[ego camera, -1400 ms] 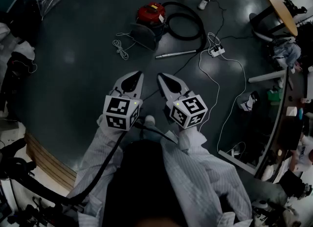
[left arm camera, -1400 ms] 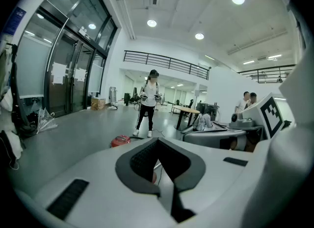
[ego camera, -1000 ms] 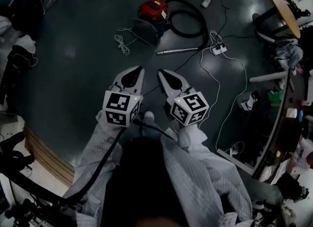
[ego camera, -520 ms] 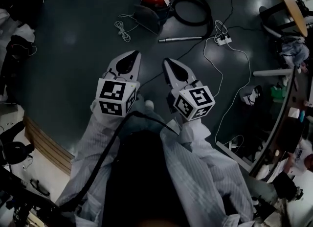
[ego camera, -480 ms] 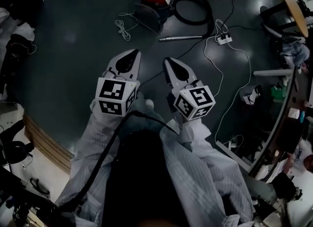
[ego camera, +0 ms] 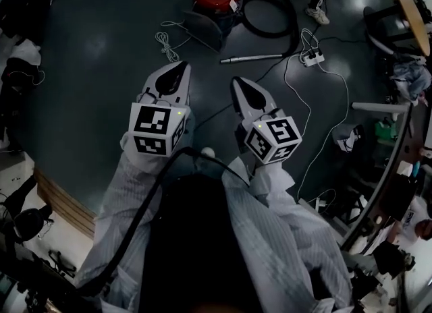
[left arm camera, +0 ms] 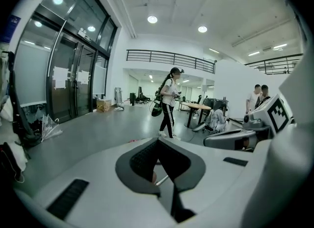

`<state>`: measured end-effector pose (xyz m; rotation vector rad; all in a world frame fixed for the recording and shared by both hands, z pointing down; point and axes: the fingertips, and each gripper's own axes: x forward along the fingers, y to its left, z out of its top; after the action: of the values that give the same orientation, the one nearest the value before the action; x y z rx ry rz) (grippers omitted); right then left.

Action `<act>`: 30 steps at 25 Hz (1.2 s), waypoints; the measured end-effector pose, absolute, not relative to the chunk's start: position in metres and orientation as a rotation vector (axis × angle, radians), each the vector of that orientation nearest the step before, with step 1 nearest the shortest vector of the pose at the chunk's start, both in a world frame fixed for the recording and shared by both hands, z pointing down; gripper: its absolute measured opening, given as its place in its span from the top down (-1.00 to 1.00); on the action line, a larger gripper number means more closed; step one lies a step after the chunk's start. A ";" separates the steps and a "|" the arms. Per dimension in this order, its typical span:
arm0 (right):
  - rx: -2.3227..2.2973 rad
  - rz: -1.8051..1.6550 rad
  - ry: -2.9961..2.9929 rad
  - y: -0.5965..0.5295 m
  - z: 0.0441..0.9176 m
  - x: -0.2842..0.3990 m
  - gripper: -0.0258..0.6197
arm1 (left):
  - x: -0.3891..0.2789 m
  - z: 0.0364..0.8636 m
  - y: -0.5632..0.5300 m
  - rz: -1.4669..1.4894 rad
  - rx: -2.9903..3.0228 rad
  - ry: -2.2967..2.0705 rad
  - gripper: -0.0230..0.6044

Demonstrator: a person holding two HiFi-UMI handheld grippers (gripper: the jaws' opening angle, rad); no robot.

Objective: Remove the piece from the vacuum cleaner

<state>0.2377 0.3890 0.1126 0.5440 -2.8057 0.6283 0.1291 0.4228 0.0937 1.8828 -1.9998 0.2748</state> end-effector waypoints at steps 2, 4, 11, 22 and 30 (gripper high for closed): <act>0.561 0.620 -2.798 0.361 0.117 0.210 0.92 | 0.101 0.093 0.390 0.281 1.909 -1.979 0.91; 0.576 0.627 -2.787 0.333 0.120 0.178 0.92 | 0.072 0.088 0.354 0.294 1.943 -1.954 0.91; 0.684 0.663 -2.762 0.236 0.127 0.090 0.92 | 0.001 0.095 0.235 0.407 2.120 -1.784 0.91; 0.554 0.591 -2.487 0.107 0.248 0.033 0.91 | -0.069 0.227 0.078 0.756 2.074 -1.511 0.91; 0.388 0.467 -2.321 0.026 0.377 -0.014 0.88 | -0.109 0.359 -0.020 0.982 2.032 -1.260 0.89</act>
<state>-0.0137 0.0263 0.3767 0.3876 -2.3207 0.4666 -0.1091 -0.0200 0.3588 2.0321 -1.2600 0.9821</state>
